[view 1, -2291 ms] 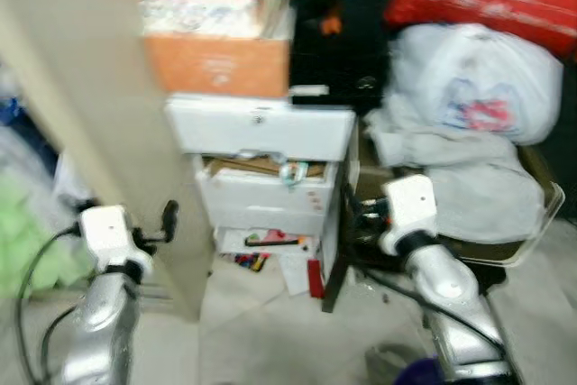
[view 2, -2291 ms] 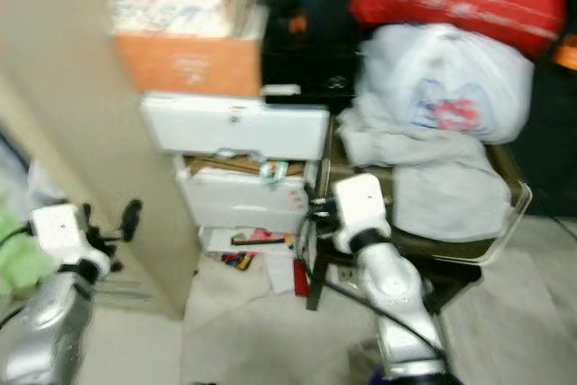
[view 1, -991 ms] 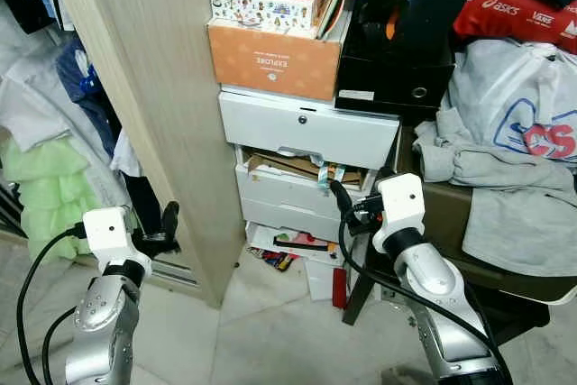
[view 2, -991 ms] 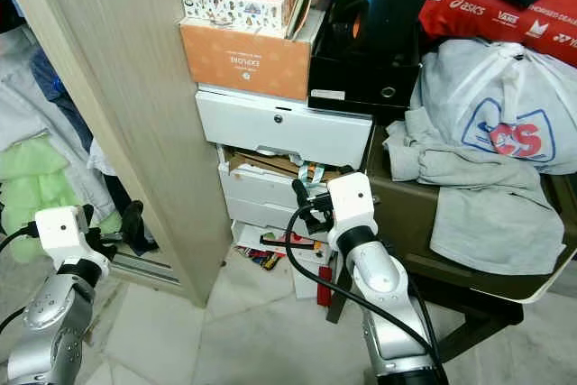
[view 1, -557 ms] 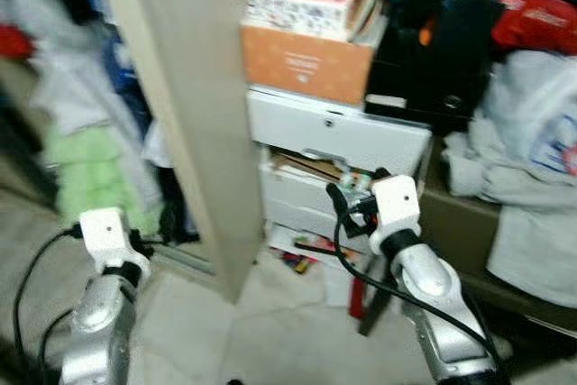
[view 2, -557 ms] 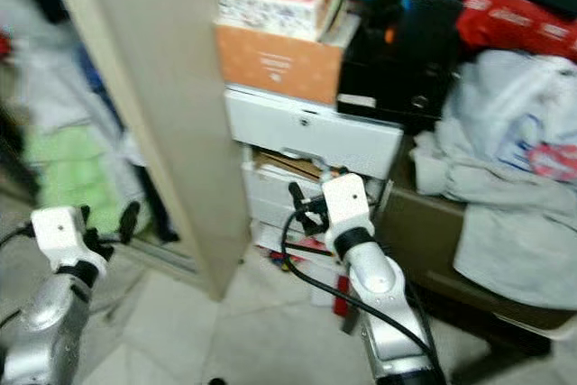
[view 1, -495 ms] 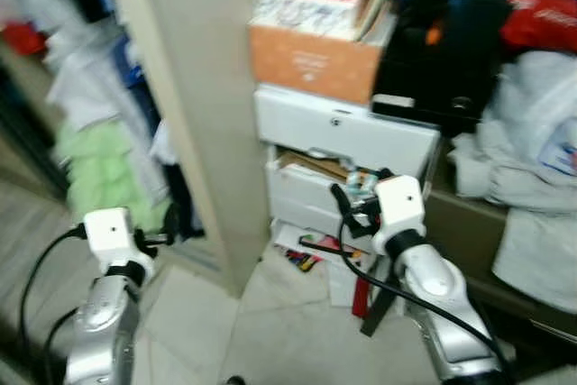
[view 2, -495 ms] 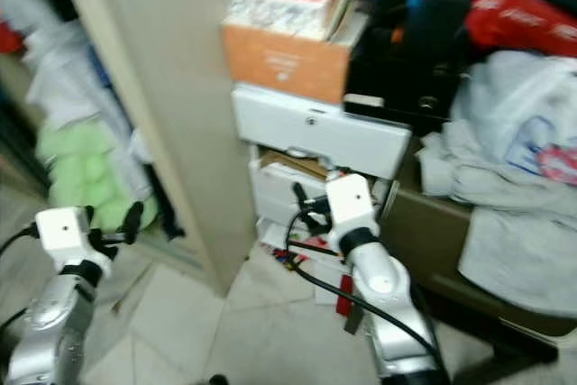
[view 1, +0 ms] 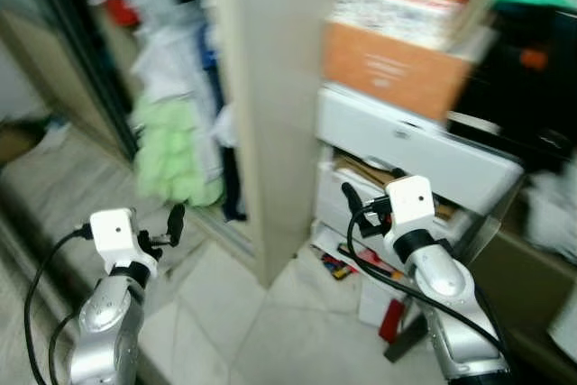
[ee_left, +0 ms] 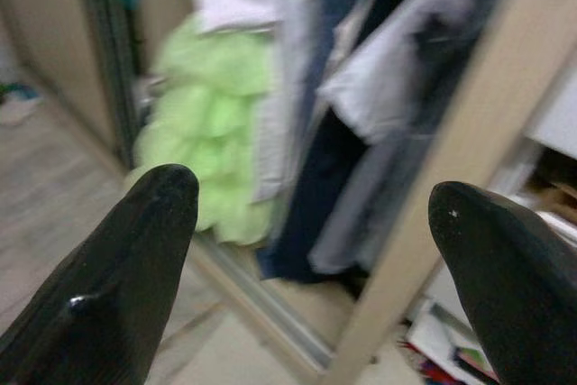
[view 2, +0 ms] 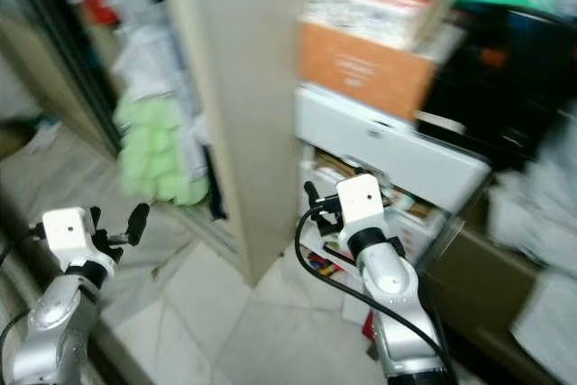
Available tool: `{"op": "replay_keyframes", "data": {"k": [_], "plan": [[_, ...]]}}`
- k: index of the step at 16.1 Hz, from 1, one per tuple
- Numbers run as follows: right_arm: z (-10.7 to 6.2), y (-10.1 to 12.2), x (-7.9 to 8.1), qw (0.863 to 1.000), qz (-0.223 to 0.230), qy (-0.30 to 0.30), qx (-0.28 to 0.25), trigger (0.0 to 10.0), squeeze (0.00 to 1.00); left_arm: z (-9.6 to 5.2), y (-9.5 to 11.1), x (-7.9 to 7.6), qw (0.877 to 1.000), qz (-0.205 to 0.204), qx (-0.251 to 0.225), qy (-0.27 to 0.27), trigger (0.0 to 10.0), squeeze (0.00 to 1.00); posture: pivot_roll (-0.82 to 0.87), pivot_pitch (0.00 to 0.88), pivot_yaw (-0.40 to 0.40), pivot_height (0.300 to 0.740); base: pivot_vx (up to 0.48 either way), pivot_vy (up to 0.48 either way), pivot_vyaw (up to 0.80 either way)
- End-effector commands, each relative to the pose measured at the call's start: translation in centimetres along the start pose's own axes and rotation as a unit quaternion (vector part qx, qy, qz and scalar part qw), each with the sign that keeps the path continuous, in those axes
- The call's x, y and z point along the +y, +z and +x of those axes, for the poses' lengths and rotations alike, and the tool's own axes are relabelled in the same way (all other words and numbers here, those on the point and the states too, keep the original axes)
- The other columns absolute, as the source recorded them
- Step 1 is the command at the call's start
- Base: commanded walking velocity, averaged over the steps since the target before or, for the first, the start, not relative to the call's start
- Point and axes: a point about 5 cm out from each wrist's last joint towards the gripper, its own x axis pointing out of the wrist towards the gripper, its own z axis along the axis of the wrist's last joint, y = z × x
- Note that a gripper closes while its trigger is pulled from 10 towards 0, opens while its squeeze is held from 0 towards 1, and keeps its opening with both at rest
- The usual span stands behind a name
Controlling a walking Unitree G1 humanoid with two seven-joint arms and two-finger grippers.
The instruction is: Clean up the room
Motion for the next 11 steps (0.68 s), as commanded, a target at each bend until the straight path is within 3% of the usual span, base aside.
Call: {"op": "replay_keyframes", "data": {"k": [1,7,11], "plan": [[0.12,0.22,0.57,1.0,-0.001,0.011,-0.006,10.0,0.0,-0.06,-0.08,0.16,1.0,0.006,0.005,0.005,10.0,0.0,-0.15,0.074,-0.005,0.74,0.0,0.0,0.8],[0.22,0.25,0.65,1.0,0.0,0.011,-0.007,10.0,0.0,0.03,-0.04,0.1,1.0,0.008,0.005,0.005,10.0,0.0,-0.15,0.074,-0.004,0.74,0.0,0.0,0.77],[0.24,0.23,0.62,1.0,0.0,0.01,-0.008,10.0,0.0,0.1,-0.06,-0.01,1.0,0.009,0.006,0.003,10.0,0.0,-0.15,0.073,-0.003,0.74,0.0,0.0,0.11]]}}
